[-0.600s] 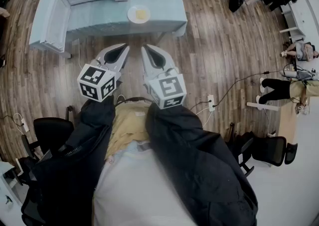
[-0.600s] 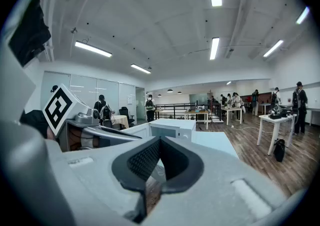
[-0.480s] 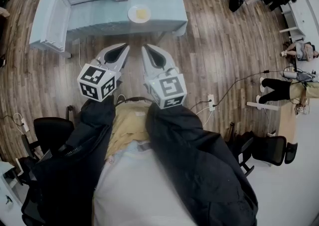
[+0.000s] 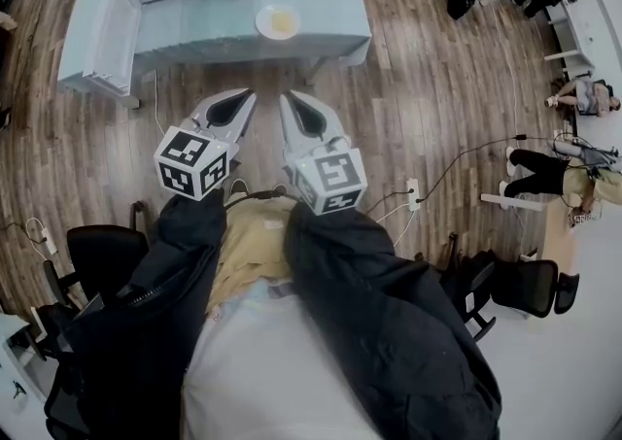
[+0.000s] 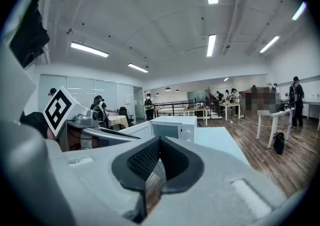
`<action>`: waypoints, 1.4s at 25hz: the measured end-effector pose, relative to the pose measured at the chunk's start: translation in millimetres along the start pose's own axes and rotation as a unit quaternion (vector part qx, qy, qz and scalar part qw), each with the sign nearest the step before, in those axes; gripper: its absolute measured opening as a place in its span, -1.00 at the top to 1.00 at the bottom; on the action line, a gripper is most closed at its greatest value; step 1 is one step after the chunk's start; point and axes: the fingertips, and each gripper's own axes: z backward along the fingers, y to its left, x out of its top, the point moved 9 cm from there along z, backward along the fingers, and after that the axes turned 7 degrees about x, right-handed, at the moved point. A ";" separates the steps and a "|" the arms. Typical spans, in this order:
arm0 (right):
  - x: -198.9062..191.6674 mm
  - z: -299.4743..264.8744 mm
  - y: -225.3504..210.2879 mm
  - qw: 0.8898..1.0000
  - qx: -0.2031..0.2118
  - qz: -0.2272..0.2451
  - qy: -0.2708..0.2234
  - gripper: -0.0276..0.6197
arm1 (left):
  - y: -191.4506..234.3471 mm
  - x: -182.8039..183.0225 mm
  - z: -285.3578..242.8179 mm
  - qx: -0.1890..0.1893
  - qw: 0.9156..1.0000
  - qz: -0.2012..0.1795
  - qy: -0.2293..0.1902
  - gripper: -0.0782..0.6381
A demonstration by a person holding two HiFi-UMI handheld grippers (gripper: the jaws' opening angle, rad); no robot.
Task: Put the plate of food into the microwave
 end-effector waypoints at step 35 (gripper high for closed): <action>-21.5 -129.7 -42.4 0.998 0.022 -0.039 0.047 0.92 | 118.3 -4.9 -48.9 0.044 0.997 0.050 0.035 0.79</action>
